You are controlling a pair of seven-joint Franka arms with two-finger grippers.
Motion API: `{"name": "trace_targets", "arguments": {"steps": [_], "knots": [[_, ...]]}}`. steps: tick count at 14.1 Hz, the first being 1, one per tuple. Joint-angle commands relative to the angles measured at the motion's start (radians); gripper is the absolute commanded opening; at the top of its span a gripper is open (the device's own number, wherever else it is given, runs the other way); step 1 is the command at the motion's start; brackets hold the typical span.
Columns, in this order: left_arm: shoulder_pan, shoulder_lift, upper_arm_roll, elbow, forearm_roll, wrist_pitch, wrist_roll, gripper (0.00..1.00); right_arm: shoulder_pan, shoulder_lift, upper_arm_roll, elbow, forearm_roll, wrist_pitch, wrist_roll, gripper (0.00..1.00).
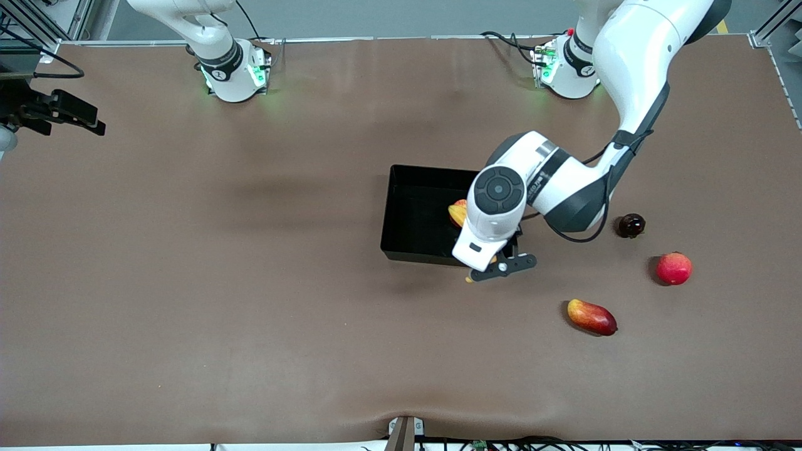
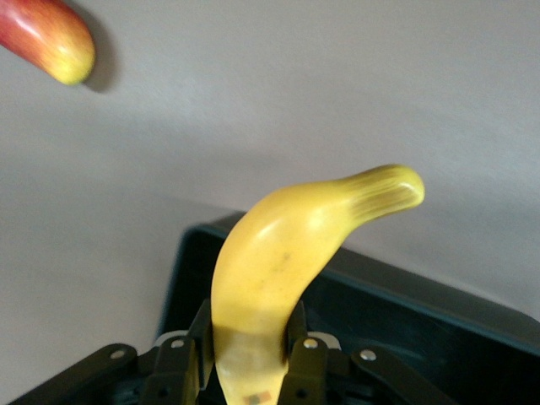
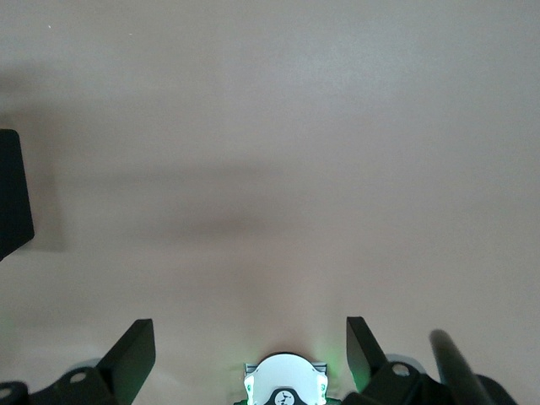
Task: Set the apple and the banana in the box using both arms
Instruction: 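Carry the banana over the box and lower it inside with the left gripper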
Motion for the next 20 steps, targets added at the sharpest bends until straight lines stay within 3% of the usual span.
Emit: {"name": "trace_targets", "arguments": {"steps": [1,9,13,20], "knots": [[-0.004,0.007,0.006,0.007,0.028,0.008,0.01,0.0,-0.013,-0.017,0.013,-0.014,-0.004,0.003,0.014,1.0],[-0.029,0.012,0.006,0.003,0.013,0.008,-0.011,0.0,-0.011,-0.017,0.013,-0.013,-0.002,-0.004,0.014,1.0],[-0.029,-0.022,0.0,-0.077,-0.001,-0.007,-0.024,0.0,-0.011,-0.017,0.013,-0.014,-0.002,0.001,0.014,1.0],[-0.137,-0.01,-0.023,-0.075,-0.042,-0.012,-0.146,0.0,-0.007,-0.011,0.015,-0.017,-0.002,-0.002,0.014,1.0]]}}
